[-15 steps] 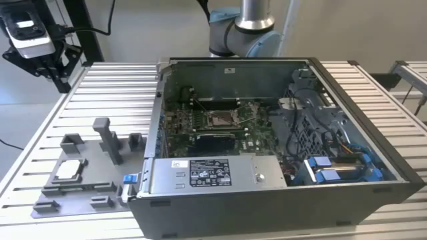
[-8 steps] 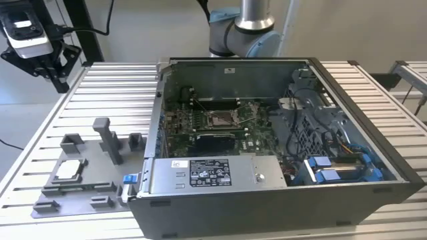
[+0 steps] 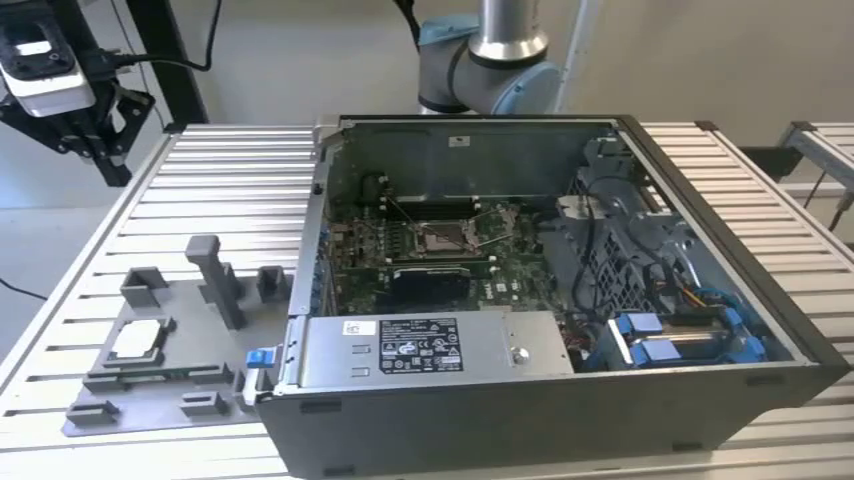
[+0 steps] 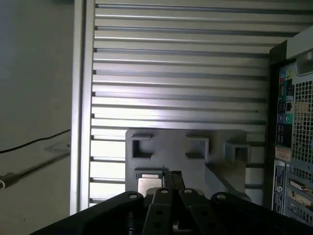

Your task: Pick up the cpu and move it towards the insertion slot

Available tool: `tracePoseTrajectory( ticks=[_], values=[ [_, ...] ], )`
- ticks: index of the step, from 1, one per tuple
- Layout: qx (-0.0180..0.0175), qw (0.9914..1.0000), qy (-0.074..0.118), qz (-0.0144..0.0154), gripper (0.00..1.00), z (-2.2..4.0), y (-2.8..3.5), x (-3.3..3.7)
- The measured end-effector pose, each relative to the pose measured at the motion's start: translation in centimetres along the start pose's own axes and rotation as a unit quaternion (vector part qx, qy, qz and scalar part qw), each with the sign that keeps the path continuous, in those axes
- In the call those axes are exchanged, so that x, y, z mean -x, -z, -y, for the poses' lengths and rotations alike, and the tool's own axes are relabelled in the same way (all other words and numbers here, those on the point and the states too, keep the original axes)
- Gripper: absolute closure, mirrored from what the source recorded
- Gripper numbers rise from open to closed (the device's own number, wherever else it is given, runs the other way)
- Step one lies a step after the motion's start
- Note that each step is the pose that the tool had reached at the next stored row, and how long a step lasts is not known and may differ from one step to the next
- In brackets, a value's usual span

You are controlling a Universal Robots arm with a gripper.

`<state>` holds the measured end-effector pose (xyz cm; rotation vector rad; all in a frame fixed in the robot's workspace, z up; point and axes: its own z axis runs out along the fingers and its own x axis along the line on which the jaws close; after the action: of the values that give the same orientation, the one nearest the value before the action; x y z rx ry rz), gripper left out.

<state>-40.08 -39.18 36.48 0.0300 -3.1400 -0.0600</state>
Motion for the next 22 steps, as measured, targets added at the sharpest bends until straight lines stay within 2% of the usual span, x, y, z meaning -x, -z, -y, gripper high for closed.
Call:
tracePoseTrajectory(
  ticks=[6,9,18,22],
  values=[
    [0.0,1.0,0.0,0.0,1.0,0.1,-0.01,-1.28],
    [0.0,1.0,0.0,0.0,1.0,0.4,-0.07,-1.46],
    [0.0,1.0,0.0,-0.0001,1.0,3.2,-0.35,-1.51],
    [0.0,1.0,0.0,0.0001,1.0,3.83,-0.58,-1.52]
  ],
)
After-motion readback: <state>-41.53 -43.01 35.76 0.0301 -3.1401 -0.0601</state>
